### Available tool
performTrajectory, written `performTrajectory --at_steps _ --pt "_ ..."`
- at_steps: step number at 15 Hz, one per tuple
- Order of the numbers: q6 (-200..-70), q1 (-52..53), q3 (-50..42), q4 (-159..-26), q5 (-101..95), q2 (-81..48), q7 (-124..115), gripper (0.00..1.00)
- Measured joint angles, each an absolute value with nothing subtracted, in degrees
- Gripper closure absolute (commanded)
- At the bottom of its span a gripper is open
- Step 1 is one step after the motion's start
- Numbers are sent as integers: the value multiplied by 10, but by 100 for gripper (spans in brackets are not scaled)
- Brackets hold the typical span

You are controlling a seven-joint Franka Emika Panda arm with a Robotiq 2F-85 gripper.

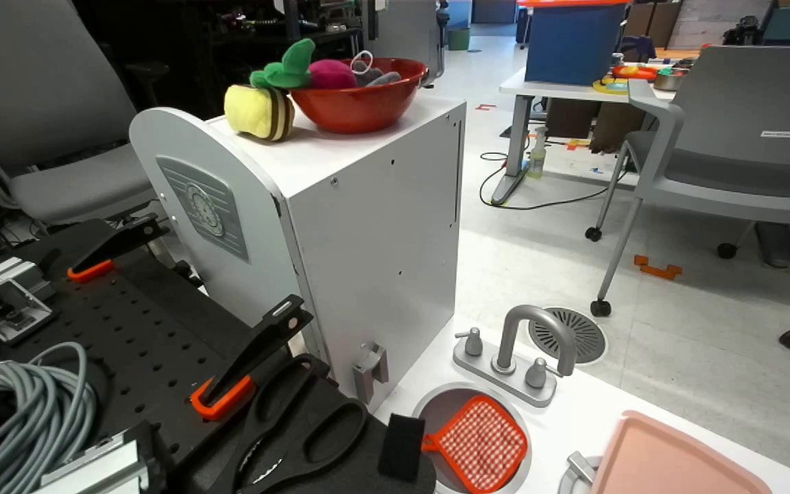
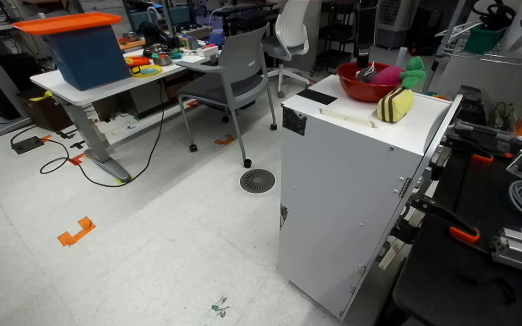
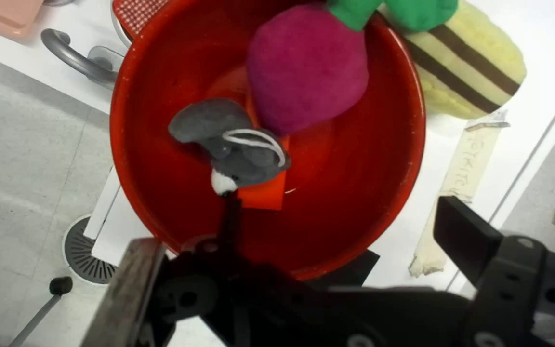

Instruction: Pick up the purple toy and put it on top of the cupboard

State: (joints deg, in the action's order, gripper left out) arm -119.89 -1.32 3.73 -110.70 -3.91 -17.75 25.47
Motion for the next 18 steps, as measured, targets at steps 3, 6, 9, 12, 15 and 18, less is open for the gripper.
performTrajectory --at_steps 3,6,9,12,15,18 --pt "-1199 -13 37 -1116 -39 -177 255 0" --pt "-1199 -14 37 -1127 -39 -177 255 0" --pt "-1199 -17 35 -1146 -39 -175 252 0" --pt "-1205 -23 35 -1175 -35 -166 246 0" --pt "-1216 -30 33 -1205 -27 -149 242 0" --pt "-1227 -31 29 -1228 -20 -133 241 0"
